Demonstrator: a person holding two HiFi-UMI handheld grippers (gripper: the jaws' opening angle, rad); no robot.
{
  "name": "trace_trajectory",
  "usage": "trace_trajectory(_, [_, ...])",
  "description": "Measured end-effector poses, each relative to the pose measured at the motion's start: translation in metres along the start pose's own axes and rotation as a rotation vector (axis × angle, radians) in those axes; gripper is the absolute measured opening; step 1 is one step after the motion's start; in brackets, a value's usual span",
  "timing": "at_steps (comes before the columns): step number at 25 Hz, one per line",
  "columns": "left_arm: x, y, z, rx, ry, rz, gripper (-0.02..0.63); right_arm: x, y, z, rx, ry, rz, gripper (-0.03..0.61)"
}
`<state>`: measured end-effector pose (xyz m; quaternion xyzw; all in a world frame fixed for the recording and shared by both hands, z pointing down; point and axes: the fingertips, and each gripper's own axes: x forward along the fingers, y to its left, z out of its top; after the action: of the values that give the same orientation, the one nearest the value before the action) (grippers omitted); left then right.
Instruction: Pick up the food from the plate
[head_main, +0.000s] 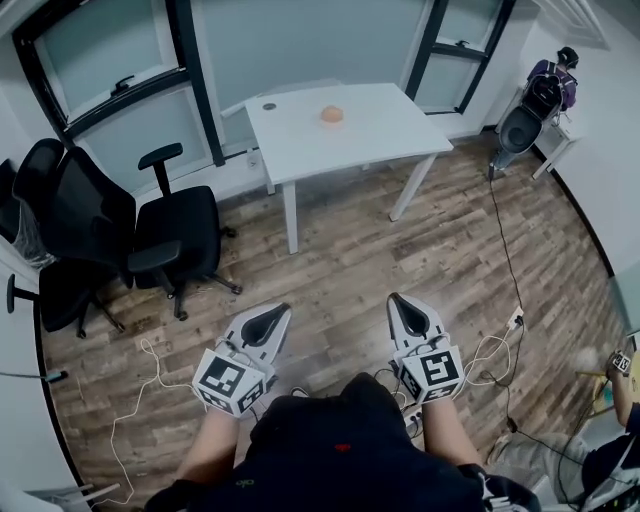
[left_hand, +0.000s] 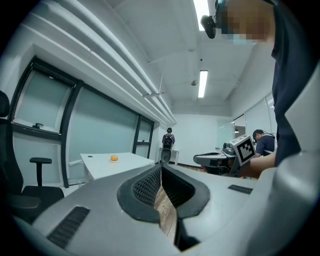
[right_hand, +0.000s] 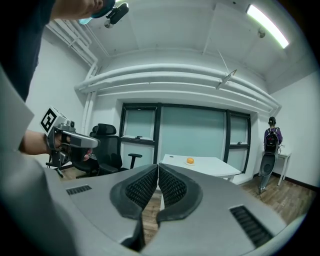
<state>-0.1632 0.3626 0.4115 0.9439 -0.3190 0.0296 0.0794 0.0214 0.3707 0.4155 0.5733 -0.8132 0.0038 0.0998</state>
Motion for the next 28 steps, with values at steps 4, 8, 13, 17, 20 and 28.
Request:
trace_trajectory(4, [-0.004, 0.01, -0.001, 0.0, -0.013, 0.003, 0.028, 0.009, 0.005, -0.004, 0.008, 0.017, 0.002, 0.023])
trace_trajectory(8, [0.0, 0.023, 0.0, -0.012, -0.014, 0.01, 0.028, 0.03, 0.007, -0.001, 0.007, 0.021, 0.027, 0.025])
trace_trajectory(13, [0.02, 0.045, -0.004, -0.014, 0.005, 0.031, 0.028, 0.069, 0.003, -0.006, 0.004, 0.027, 0.077, 0.025])
trace_trajectory(17, [0.053, 0.062, 0.003, -0.011, 0.01, 0.044, 0.028, 0.099, -0.025, -0.006, 0.02, 0.021, 0.091, 0.025])
trace_trajectory(20, [0.087, 0.075, 0.012, 0.002, 0.015, 0.05, 0.028, 0.122, -0.055, -0.003, 0.03, 0.011, 0.093, 0.025])
trace_trajectory(28, [0.192, 0.089, 0.036, 0.015, 0.03, 0.074, 0.028, 0.164, -0.156, -0.005, 0.059, 0.009, 0.102, 0.025])
